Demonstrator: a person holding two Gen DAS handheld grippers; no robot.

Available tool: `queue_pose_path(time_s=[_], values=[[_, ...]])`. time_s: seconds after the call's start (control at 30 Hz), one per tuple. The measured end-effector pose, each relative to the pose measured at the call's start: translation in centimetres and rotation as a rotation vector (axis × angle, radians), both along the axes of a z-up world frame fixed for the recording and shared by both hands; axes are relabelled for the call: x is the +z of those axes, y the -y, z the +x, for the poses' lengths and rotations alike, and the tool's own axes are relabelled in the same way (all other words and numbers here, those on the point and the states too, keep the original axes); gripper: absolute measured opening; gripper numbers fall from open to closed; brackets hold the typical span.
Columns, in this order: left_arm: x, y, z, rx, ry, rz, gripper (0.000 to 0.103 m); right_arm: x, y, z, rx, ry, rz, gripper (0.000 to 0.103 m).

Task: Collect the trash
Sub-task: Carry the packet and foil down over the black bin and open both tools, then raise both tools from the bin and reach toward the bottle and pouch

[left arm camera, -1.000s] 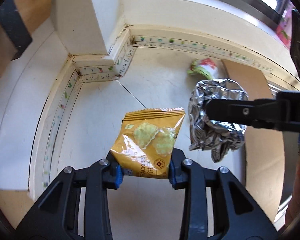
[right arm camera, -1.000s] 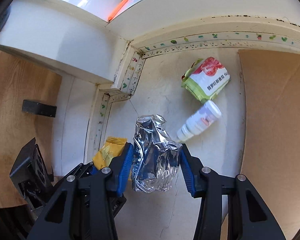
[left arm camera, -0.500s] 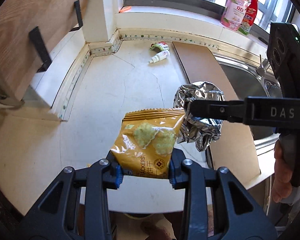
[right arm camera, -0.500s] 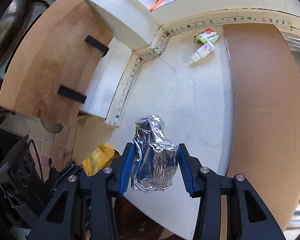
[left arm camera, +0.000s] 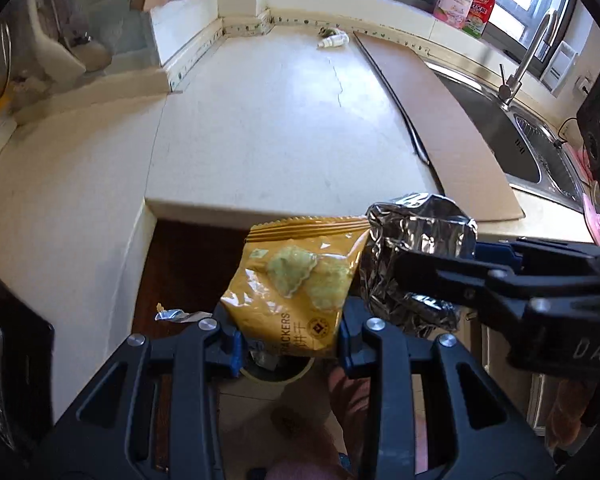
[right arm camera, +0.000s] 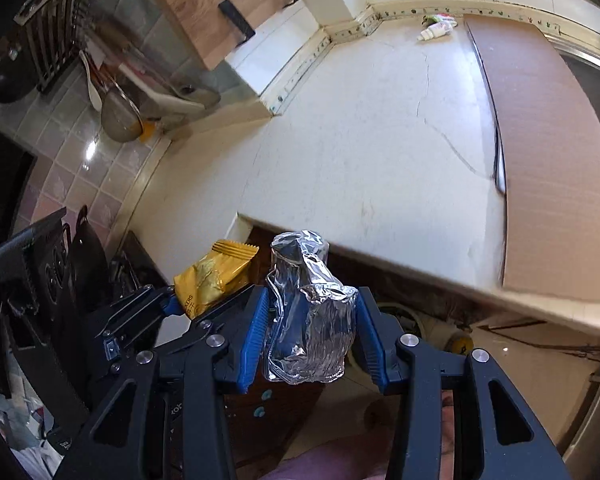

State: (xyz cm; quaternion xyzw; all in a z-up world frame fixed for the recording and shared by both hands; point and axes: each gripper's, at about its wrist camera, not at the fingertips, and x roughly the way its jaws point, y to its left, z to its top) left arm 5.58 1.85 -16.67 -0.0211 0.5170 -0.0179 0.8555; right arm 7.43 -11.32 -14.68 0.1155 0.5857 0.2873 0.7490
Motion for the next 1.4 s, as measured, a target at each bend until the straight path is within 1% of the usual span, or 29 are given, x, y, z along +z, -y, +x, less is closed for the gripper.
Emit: queue_pose_path(time_s=[0.03,0.13,0.2,0.3,0.4,0.5,0.6,0.67,0.8,0.83,0.9,0.93,0.97,1.0,1.03,1.07,1.1,1.13,1.17,1.2,1.27,1.3,1.4], values=[[-1.2,-0.3,-0.2,0.007,-0.015,-0.009,0.031,-0.8,-0.5,-1.1,0.012,0.003,-0.03,0.043],[-5.0,-0.9,-2.0,0.019,-0.061,-0.021,0.031,-4.0,-1.1,-3.7,0.022,-0.025,-0.07,0.043],[-7.6,-1.3,-3.0,0.034,-0.1,-0.059,0.031,-6.4,-1.2,-4.9,0.024,-0.055,-0.105,0.043],[-11.8,-1.7,-4.2,0.058,-0.124,-0.09,0.031,-10.0,-1.6,-6.3,0.039,-0.059,-0.155,0.044],[-16.5,-2.1,-5.1,0.093,-0.158,-0.117,0.031,-14.4,-1.9,-7.3,0.049,-0.081,-0.173,0.044],[-21.4,-2.4,-5.4,0.124,-0.195,-0.106,0.031,-19.2,-2.1,-7.9,0.062,-0.075,-0.188,0.044],[-26.1,-3.1,-5.7,0.153,-0.219,-0.105,0.031,-24.5,-2.5,-8.5,0.073,-0.111,-0.197,0.044],[-28.7,-3.9,-5.9,0.181,-0.228,-0.129,0.032,-28.0,-2.9,-8.7,0.088,-0.131,-0.224,0.044],[-33.2,-6.0,-6.0,0.237,-0.235,-0.141,0.031,-33.7,-3.7,-9.7,0.122,-0.184,-0.233,0.044],[-33.7,-6.2,-5.2,0.242,-0.233,-0.141,0.032,-34.8,-4.1,-10.0,0.131,-0.191,-0.23,0.045],[-34.9,-6.7,-4.8,0.249,-0.232,-0.128,0.035,-36.3,-4.9,-9.9,0.142,-0.201,-0.221,0.045],[-35.5,-7.0,-4.9,0.253,-0.235,-0.123,0.038,-36.9,-5.4,-10.0,0.148,-0.206,-0.211,0.045],[-36.1,-7.3,-4.8,0.256,-0.242,-0.124,0.041,-37.5,-5.5,-9.3,0.151,-0.213,-0.206,0.045],[-36.4,-7.5,-4.0,0.256,-0.252,-0.124,0.043,-37.9,-5.4,-9.7,0.155,-0.217,-0.204,0.046],[-36.9,-7.8,-3.8,0.256,-0.267,-0.121,0.052,-38.2,-5.6,-9.9,0.16,-0.22,-0.199,0.046],[-37.2,-8.0,-3.8,0.257,-0.276,-0.107,0.058,-38.4,-5.9,-9.9,0.164,-0.219,-0.197,0.047],[-37.4,-8.1,-3.8,0.256,-0.278,-0.093,0.06,-38.5,-6.1,-9.1,0.165,-0.212,-0.202,0.048],[-37.6,-8.3,-3.6,0.257,-0.283,-0.087,0.064,-38.4,-6.2,-9.2,0.167,-0.202,-0.205,0.05],[-37.5,-8.7,-3.6,0.261,-0.291,-0.086,0.068,-38.3,-6.2,-9.2,0.168,-0.194,-0.203,0.053],[-37.5,-8.9,-3.8,0.27,-0.295,-0.09,0.07,-38.3,-6.6,-7.9,0.167,-0.192,-0.198,0.054],[-37.3,-9.4,-4.0,0.286,-0.299,-0.096,0.078,-37.9,-6.5,-7.8,0.165,-0.187,-0.193,0.059],[-37.0,-9.4,-4.2,0.29,-0.299,-0.098,0.079,-37.6,-6.8,-6.5,0.163,-0.186,-0.194,0.06],[-35.7,-9.5,-4.4,0.289,-0.296,-0.094,0.079,-36.5,-7.3,-5.6,0.163,-0.186,-0.196,0.06]])
